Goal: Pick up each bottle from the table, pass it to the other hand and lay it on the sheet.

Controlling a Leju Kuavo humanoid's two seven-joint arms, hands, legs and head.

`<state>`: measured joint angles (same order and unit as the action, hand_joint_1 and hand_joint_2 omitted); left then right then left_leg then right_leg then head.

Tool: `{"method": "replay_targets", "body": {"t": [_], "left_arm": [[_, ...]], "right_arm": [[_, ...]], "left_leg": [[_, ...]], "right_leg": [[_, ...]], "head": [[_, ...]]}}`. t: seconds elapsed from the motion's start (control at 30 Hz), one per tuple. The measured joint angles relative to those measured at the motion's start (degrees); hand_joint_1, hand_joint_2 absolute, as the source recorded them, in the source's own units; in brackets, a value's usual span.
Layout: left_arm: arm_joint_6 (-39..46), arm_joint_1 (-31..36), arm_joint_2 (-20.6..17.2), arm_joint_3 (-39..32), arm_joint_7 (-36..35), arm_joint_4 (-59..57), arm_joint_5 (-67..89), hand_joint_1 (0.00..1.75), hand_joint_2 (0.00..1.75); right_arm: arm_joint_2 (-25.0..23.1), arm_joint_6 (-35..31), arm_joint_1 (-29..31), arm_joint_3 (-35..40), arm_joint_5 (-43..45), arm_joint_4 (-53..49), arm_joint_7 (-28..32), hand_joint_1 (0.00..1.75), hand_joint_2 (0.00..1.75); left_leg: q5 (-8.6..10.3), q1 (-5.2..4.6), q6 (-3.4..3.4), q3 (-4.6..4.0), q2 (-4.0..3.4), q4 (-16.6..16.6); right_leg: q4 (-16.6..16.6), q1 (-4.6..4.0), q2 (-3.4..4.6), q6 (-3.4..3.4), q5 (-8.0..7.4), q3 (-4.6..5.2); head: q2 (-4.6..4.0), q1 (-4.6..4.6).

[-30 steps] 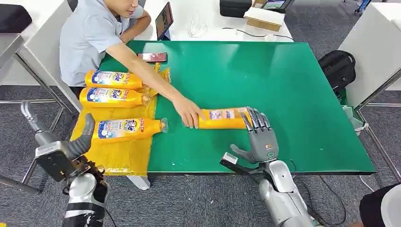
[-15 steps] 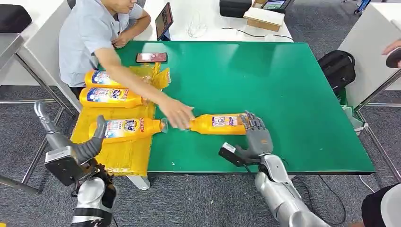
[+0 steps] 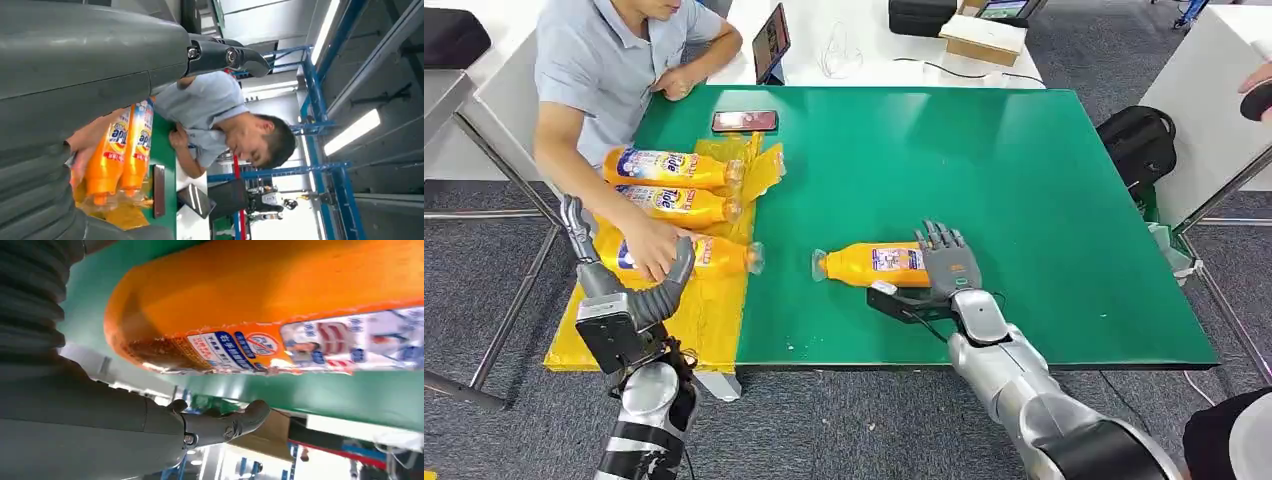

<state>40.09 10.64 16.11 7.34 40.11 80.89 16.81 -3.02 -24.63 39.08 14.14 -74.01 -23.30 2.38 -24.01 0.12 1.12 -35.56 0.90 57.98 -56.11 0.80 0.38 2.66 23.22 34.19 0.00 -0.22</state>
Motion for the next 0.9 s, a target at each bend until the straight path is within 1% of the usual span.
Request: {"method": "replay_targets", "body": {"t": [0.1, 0.2, 0.27, 0.33, 0.4, 0.47, 0.57, 0.6, 0.77, 0.8, 0.83, 0.9], "left_arm": [[0.0, -0.05, 0.0, 0.11, 0.0, -0.15, 0.76, 0.0, 1.75], [0.02, -0.14, 0.0, 0.09, 0.0, -0.15, 1.27, 0.0, 1.75], [0.02, -0.2, 0.0, 0.02, 0.0, -0.17, 1.18, 0.0, 1.75], [0.02, -0.2, 0.0, 0.04, 0.0, -0.39, 0.85, 0.0, 1.75], [0.02, -0.19, -0.04, 0.04, 0.0, -0.63, 0.55, 0.0, 1.75], [0.02, -0.16, -0.07, 0.13, 0.0, -0.85, -0.11, 0.0, 1.75], [0.02, 0.19, -0.35, 1.23, 0.0, -1.31, -1.4, 0.0, 1.75], [0.02, 0.42, -0.37, 1.47, 0.02, -1.49, -1.55, 0.0, 1.75], [0.02, 0.98, -0.52, 2.47, 0.02, -2.16, -1.84, 0.0, 1.75], [0.02, 1.04, -0.54, 2.51, 0.0, -2.27, -1.84, 0.0, 1.75], [0.0, 1.11, -0.57, 2.6, 0.0, -2.4, -1.88, 0.0, 1.75], [0.02, 1.4, -0.59, 2.86, 0.02, -2.73, -2.73, 0.0, 1.75]], "right_arm": [[0.07, 1.26, 1.17, 1.16, -0.7, 0.54, -2.31, 0.0, 1.75], [0.07, 5.69, 2.12, 2.05, -1.33, 1.0, -5.15, 0.0, 1.75], [0.0, 10.23, 2.83, 2.47, -1.07, 1.35, -6.44, 0.0, 1.75], [-0.07, 13.14, 3.6, 2.51, -0.61, 1.57, -6.92, 0.0, 1.75], [-0.07, 14.73, 4.0, 2.51, 0.59, 1.77, -6.54, 0.0, 1.75], [0.0, 15.43, 4.07, 2.47, 2.78, 1.92, -3.57, 0.0, 1.75], [0.72, 17.94, 3.79, 1.29, 9.34, 2.16, 8.1, 0.0, 1.75], [0.96, 18.34, 3.6, 0.59, 11.0, 2.27, 10.33, 0.0, 1.75], [1.49, 18.69, 3.53, -1.07, 12.33, 2.58, 11.94, 0.0, 1.75], [1.53, 18.71, 3.52, -1.25, 12.37, 2.6, 11.98, 1.43, 1.75], [1.53, 18.88, 3.52, -1.45, 13.14, 2.62, 12.33, 1.75, 1.75], [1.51, 19.32, 3.49, -2.93, 16.37, 2.64, 14.92, 1.75, 1.75]], "left_leg": [[0.0, 0.0, 0.0, 0.0, 0.0, 0.0], [0.0, 0.0, 0.0, -0.01, 0.0, 0.0], [0.0, 0.0, 0.0, -0.01, 0.0, 0.0], [0.0, 0.0, 0.0, 0.0, 0.0, 0.0], [0.0, 0.0, 0.0, 0.0, 0.01, 0.0], [0.0, 0.0, 0.0, 0.01, 0.0, 0.0], [0.0, 0.0, 0.0, 0.03, 0.01, 0.01], [0.0, 0.0, 0.0, 0.03, 0.03, 0.01], [0.0, 0.0, 0.0, 0.04, 0.01, 0.01], [0.0, 0.0, 0.0, 0.04, 0.02, 0.01], [0.0, 0.0, 0.0, 0.04, 0.02, 0.01], [0.0, 0.0, 0.0, 0.07, 0.02, 0.01]], "right_leg": [[-0.01, 0.0, 0.0, 0.0, 0.0, 0.0], [-0.01, 0.0, 0.0, 0.0, 0.0, 0.0], [-0.01, 0.0, 0.0, 0.0, 0.0, 0.0], [-0.01, 0.0, 0.0, 0.0, 0.0, 0.0], [0.0, 0.0, 0.0, 0.0, 0.0, 0.0], [0.0, 0.0, 0.0, 0.0, 0.0, 0.0], [0.01, 0.0, 0.0, 0.0, 0.0, 0.0], [0.01, 0.0, -0.01, 0.0, 0.0, -0.01], [0.01, 0.0, -0.01, 0.0, 0.0, -0.02], [0.01, 0.0, -0.01, 0.0, 0.0, -0.02], [0.01, 0.0, -0.01, 0.0, 0.0, -0.03], [0.01, 0.0, -0.01, 0.0, 0.0, -0.05]], "head": [[0.0, 0.0], [0.0, 0.0], [0.0, 0.0], [0.0, -0.02], [0.0, 0.0], [0.0, 0.0], [0.0, 0.0], [0.0, 0.0], [0.0, 0.02], [0.0, 0.0], [0.0, 0.0], [0.0, 0.0]]}}
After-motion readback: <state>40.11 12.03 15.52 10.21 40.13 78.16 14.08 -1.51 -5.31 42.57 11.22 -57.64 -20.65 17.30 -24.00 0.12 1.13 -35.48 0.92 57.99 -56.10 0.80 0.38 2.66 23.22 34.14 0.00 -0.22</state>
